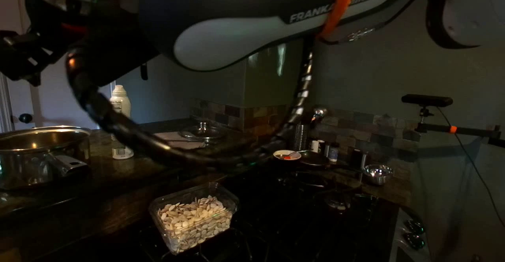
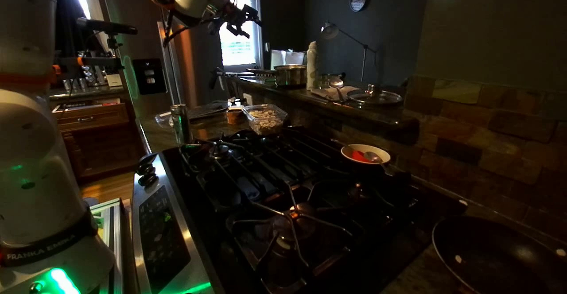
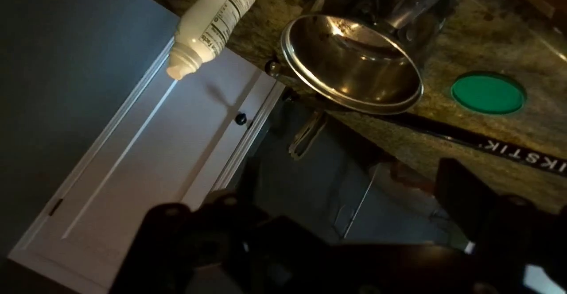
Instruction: Pick up the pot, and then place it on the middle part of the stove
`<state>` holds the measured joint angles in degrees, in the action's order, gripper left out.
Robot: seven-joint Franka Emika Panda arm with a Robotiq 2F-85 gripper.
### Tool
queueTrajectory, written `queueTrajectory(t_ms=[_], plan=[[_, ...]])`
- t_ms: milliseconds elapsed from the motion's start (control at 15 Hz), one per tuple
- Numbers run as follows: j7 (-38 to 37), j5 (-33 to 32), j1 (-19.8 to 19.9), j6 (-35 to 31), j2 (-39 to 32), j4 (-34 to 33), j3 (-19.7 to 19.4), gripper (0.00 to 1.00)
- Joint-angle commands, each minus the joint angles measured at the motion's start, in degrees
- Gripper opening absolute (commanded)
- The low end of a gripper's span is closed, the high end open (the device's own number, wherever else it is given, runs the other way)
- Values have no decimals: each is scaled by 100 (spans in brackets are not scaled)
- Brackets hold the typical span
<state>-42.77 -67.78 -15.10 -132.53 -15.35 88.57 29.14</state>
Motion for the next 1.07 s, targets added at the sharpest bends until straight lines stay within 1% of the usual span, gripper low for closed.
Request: queueTrajectory(t_ms=[0, 200, 267, 333, 400, 533, 600, 667, 733, 800, 1000], plan=[[1341, 423, -800, 1114, -1092, -1379, -511, 100], [2145, 963, -1195, 2056, -1687, -2248, -887, 100], [2112, 1017, -1013, 2381, -1923, -2567, -566, 100], [2258, 1416, -1293, 2279, -1934, -2674, -991, 100], [1865, 945, -976, 2020, -1552, -1982, -704, 100], [2047, 1183, -1108, 2054, -1751, -2305, -866, 100], [1989, 1478, -1100, 2216, -1780, -2398, -806, 100], [1726, 1540, -1178, 2510, -1877, -2550, -868, 100], [1653, 1726, -1164, 2747, -1934, -2646, -842, 100], [1637, 2056, -1479, 2971, -1977, -2789, -1314, 100], [1470, 2712, -1592, 3599, -2170, -3119, -1530, 100]])
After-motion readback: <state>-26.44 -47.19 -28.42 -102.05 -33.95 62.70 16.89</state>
